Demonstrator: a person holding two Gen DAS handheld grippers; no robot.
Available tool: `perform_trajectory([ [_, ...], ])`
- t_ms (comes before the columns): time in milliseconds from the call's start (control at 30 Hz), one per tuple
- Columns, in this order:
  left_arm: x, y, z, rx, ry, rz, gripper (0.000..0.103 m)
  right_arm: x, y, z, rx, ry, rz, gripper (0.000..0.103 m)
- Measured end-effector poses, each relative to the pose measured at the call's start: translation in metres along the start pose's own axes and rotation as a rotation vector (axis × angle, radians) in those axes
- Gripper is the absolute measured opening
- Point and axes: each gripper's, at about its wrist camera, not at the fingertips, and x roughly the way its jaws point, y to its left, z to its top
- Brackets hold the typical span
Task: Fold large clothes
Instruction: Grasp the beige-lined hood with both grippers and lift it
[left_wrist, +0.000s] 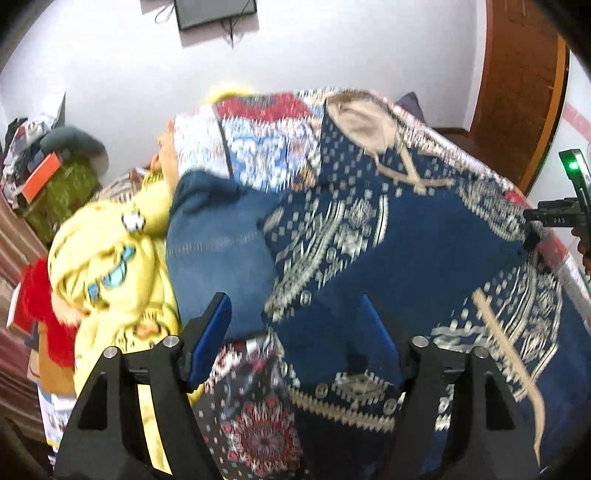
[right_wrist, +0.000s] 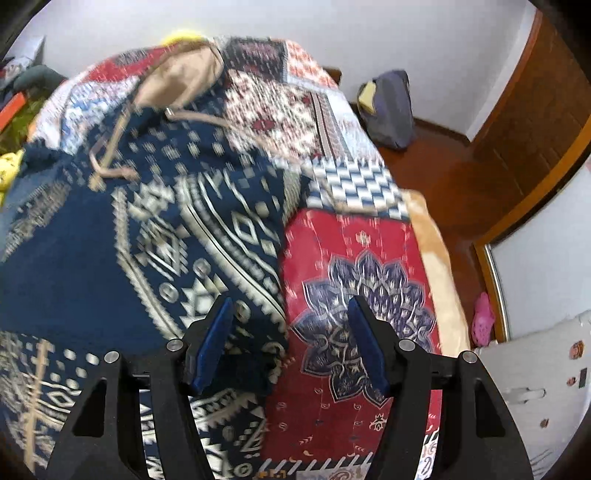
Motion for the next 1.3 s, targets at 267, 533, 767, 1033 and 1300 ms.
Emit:
perform_trajectory([
  [267, 0.014, -0.024, 0.071, 0.042, -0.086, -0.022, 0.073, -0.048, 0.014, 0.044, 0.019, -0.146, 0.123, 0.061],
  [533, 0.068, -0.053, 0.134, 0.039, -0.07, -0.065, 0.082, -0.041, 0.036, 0.093, 0.042, -0.234, 0.191, 0.073],
  [767, 0.147, -0.051, 0.166, -0.04, 0.017, -0.102, 0.082, 0.025, 0.049, 0.13, 0.101, -0.128, 0.266, 0.074],
  [1033, 0.231, -0.043, 0.186, -0.17, 0.095, -0.15, 0.082, 0.109, 0.056, 0.165, 0.198, 0.02, 0.333, 0.074],
  [1300, 0.289, -0.039, 0.201, -0.297, 0.148, -0.202, 0.082, 0.157, 0.07, 0.188, 0.22, 0.068, 0.362, 0.074],
])
